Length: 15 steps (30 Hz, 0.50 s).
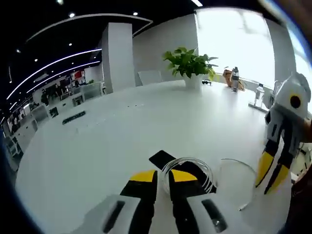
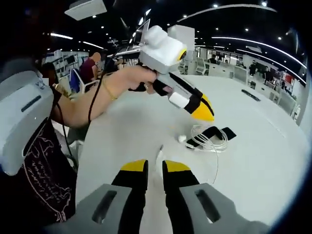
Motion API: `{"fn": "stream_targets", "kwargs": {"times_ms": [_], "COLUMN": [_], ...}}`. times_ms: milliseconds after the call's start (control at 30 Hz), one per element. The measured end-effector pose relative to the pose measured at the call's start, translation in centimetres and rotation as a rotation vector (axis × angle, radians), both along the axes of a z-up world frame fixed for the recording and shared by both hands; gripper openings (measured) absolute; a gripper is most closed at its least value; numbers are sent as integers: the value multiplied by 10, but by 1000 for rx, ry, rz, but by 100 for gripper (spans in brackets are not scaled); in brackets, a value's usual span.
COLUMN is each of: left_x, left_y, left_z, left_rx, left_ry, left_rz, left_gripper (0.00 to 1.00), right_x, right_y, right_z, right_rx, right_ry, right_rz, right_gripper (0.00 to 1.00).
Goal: Peel open the Velcro strap on the desktop, arrange the wired earphones neatly onto it, and close the Velcro strap to secure them.
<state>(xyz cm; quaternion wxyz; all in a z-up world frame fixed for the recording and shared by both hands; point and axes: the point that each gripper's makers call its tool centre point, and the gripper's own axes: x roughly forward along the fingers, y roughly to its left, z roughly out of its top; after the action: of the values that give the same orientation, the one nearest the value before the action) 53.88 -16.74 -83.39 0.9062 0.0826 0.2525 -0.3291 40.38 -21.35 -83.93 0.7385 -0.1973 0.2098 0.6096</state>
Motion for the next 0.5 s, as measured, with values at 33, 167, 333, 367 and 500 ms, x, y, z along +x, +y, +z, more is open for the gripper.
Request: {"fn": "stream_targets", "kwargs": {"times_ms": [33,167,333,367,500], "left_x": [0,1,0,-1,-2], "left_y": [0,0,-1,-2,-5], "left_z": [0,-1,1,1,0], "left_rx": [3,19,15,17,16], "left_ry": [-1,-9,-15,-16,-15], "left_rz": [-1,-9,-11,-15,-20], "left_gripper": [14,14,14,14,14], "right_x": [-1,-2,1,3,3], "right_y": [3,6,3,2,1], "right_z": [-1,-11,-13,-14,-16], "right_rx": [-1,-14,-25,-29,-34], "right_ry": [4,5,-2,-7,-2], "right_rz": [7,20,9,6,7], "right_gripper": [14,14,14,14,14]}}
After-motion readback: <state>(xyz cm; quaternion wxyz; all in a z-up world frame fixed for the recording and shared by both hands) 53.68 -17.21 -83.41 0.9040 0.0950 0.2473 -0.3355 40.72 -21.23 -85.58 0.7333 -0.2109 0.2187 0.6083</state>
